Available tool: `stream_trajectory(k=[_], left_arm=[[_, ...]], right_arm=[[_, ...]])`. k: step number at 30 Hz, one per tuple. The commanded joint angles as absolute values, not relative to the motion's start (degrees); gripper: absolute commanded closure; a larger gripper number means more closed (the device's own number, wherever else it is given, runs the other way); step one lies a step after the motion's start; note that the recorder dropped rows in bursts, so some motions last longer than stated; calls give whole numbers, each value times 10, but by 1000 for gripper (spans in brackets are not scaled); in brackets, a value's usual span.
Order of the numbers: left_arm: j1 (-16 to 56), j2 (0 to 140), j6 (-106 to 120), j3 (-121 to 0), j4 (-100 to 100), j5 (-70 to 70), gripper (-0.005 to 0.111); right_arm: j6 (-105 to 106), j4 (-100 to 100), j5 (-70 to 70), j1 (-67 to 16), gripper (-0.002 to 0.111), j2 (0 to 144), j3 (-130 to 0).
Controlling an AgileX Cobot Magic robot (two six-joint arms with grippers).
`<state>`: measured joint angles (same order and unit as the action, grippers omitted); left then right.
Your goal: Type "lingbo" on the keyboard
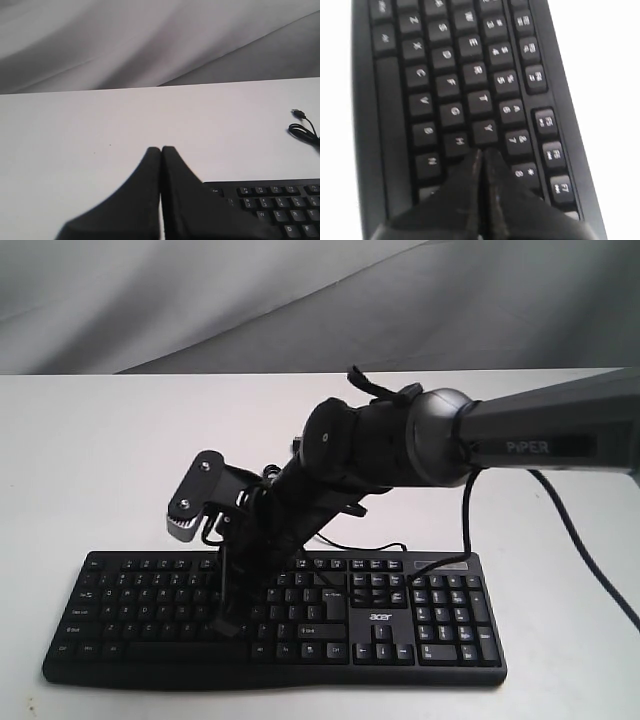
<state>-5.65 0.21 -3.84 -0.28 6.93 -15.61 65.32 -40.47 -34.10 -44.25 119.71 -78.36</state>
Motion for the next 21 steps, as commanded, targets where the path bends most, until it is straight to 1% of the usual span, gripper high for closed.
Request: stream_trajectory(k=[1,5,21], left_arm=[[-57,0,-40,0,67,-152,106],[-57,0,-40,0,67,-152,106],[-57,0,-40,0,67,-152,106]], right_arm=[[644,-413,-351,-465,108,1178,-784],[644,-414,-340,-481,108,1191,-782],[644,-409,-337,-480,108,1204,-782]])
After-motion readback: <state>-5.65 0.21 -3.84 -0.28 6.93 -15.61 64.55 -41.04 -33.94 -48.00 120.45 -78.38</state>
